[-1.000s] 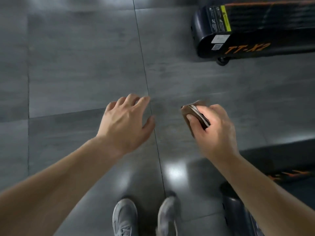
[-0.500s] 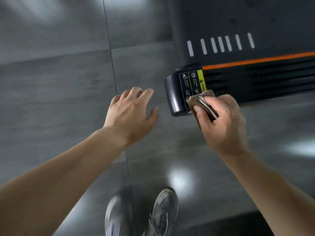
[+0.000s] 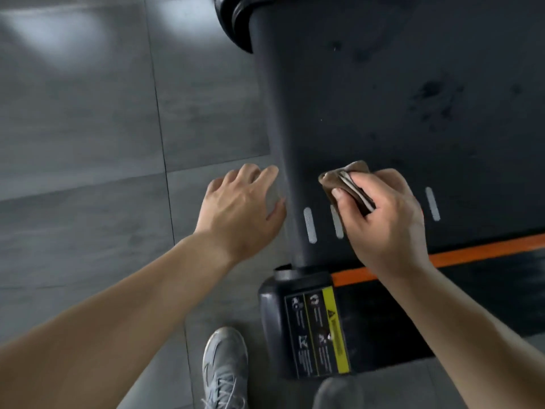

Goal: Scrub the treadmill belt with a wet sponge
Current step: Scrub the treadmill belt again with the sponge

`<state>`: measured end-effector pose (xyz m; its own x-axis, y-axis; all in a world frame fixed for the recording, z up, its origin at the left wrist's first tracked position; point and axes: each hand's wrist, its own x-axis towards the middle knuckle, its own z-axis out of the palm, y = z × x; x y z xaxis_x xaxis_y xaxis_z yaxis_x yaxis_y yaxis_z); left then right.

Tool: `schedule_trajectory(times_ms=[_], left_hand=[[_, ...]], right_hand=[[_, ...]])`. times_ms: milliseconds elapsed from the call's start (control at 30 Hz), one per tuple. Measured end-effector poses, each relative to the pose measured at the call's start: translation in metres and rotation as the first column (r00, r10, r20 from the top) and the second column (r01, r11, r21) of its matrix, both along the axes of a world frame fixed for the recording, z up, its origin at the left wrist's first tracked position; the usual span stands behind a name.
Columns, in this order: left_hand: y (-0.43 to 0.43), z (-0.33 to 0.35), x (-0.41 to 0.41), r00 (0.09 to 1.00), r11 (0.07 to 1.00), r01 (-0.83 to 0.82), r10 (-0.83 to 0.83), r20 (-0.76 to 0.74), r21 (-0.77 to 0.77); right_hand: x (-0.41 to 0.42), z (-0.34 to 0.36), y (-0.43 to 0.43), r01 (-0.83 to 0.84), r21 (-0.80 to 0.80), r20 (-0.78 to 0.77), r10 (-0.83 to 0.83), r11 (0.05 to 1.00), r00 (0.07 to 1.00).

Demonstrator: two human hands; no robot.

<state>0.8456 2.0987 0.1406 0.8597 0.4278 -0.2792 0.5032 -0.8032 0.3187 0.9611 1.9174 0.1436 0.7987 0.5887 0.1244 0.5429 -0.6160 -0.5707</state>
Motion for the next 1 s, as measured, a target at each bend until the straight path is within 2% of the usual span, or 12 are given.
schedule_trajectory(times_ms=[167, 333, 533, 700, 867, 1000], left_hand=[[0.023, -0.012, 0.075, 0.998, 0.998, -0.059, 0.058, 0.008, 0.019], [0.046, -0.034, 0.13, 0.967, 0.969, -0.243, 0.245, 0.07, -0.034], [0.051, -0.078, 0.175, 0.89, 0.862, -0.378, 0.439, 0.124, -0.337], [0.049, -0.092, 0.173, 0.861, 0.834, -0.364, 0.471, 0.192, -0.415], [0.051, -0.095, 0.172, 0.864, 0.85, -0.337, 0.45, 0.226, -0.404], [0.053, -0.097, 0.171, 0.866, 0.866, -0.324, 0.433, 0.248, -0.381]], right_hand=[[0.072, -0.018, 0.034, -0.065, 0.022, 0.013, 0.065, 0.998, 0.998], [0.139, -0.041, 0.082, -0.154, -0.008, 0.035, 0.154, 0.988, 0.987], [0.22, -0.059, 0.193, -0.212, -0.015, 0.131, 0.213, 0.977, 0.968], [0.252, -0.075, 0.274, -0.251, -0.128, 0.243, 0.276, 0.959, 0.93], [0.28, -0.088, 0.28, -0.404, -0.158, 0.311, 0.433, 0.901, 0.846], [0.294, -0.086, 0.296, -0.266, -0.09, 0.302, 0.28, 0.96, 0.911]])
